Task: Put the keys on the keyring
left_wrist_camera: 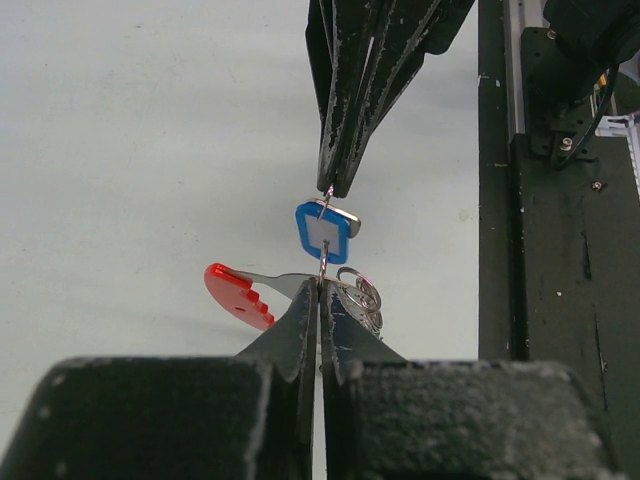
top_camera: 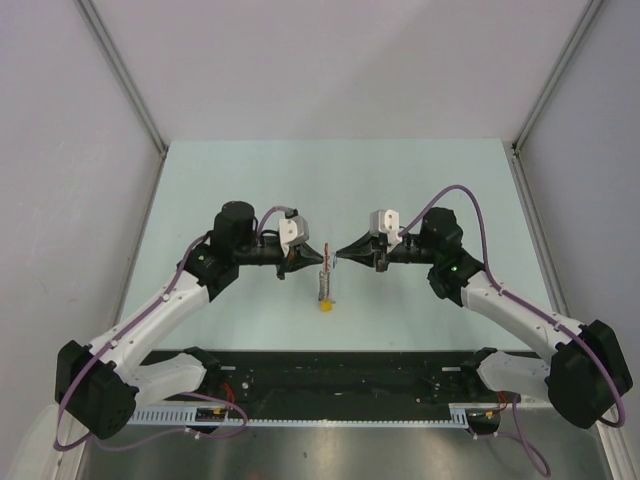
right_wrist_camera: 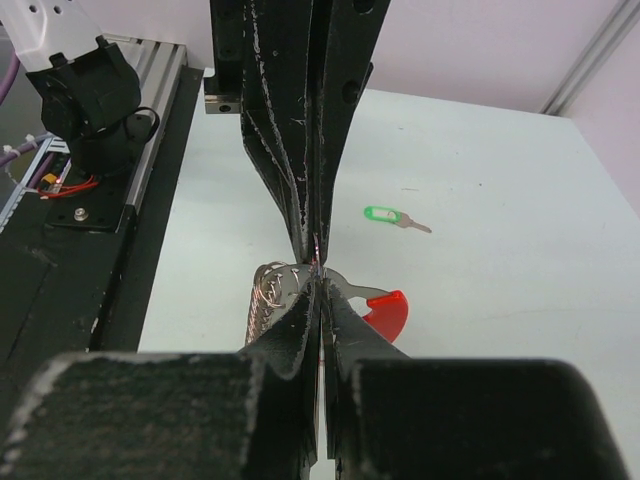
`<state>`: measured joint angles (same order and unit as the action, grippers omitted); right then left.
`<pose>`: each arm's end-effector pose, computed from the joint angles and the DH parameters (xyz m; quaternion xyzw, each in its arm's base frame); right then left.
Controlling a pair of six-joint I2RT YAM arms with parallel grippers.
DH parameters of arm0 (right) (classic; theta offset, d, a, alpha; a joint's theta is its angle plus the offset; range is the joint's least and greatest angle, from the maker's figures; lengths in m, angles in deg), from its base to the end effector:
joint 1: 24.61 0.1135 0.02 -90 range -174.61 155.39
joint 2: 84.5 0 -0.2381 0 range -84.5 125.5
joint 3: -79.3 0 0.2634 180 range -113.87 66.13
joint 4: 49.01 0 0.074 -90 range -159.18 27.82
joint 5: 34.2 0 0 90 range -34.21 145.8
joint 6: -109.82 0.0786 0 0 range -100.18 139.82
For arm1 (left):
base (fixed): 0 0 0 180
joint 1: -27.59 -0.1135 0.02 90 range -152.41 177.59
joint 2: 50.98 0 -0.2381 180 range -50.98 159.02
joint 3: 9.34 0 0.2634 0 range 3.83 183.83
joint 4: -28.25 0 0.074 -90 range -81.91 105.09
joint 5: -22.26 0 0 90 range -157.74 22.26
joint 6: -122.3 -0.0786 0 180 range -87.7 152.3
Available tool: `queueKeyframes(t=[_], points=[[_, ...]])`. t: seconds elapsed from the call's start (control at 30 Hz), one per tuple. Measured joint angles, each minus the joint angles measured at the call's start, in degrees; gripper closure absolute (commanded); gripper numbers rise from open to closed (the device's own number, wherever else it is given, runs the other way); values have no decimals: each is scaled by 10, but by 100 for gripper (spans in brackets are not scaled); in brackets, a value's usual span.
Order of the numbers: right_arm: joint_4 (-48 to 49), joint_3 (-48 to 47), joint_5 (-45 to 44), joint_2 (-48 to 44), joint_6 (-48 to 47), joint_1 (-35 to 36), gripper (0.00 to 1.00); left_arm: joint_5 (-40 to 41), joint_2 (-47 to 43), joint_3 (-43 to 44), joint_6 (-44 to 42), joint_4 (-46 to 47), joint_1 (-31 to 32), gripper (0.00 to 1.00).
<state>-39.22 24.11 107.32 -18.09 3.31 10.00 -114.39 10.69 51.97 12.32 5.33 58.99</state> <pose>0.2169 0.2244 0.2774 -0.5519 0.4507 0.4062 0.5721 0.2160 -0.1988 0.2709 0.5287 0.5968 -0.3793 0.4695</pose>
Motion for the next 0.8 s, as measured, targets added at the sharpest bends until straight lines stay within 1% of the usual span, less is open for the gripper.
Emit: queueKeyframes(t=[0.27,0.8], points=[[1,0,19,2,6,-5,100,0,0,0,0,3,0,100],[16,0,29,18,29,-6,100,0,1,0,0,7,0,100]])
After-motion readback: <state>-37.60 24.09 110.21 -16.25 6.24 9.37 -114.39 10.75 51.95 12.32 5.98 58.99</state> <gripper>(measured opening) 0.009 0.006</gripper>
